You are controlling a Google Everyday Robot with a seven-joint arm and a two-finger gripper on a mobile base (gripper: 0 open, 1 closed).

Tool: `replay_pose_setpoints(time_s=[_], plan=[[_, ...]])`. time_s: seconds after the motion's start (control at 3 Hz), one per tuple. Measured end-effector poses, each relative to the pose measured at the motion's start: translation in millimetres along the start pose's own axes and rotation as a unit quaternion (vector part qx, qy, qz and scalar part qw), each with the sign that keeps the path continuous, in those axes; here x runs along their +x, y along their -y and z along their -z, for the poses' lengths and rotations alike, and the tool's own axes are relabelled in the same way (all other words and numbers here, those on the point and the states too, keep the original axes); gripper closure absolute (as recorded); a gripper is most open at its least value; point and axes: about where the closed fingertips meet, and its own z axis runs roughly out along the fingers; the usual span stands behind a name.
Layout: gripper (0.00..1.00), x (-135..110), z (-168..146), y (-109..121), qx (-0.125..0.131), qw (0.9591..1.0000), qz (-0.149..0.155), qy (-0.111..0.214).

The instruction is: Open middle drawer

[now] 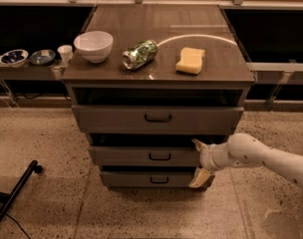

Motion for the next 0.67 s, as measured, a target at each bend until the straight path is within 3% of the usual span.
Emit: replay_pose_setpoints(time_s=[0.33, 0.67], plan=[[0.0, 9, -17, 15, 0.001, 0.9999, -0.003, -0.014], [0.1, 28, -27, 22, -0.007, 0.9997, -0.02, -0.014]])
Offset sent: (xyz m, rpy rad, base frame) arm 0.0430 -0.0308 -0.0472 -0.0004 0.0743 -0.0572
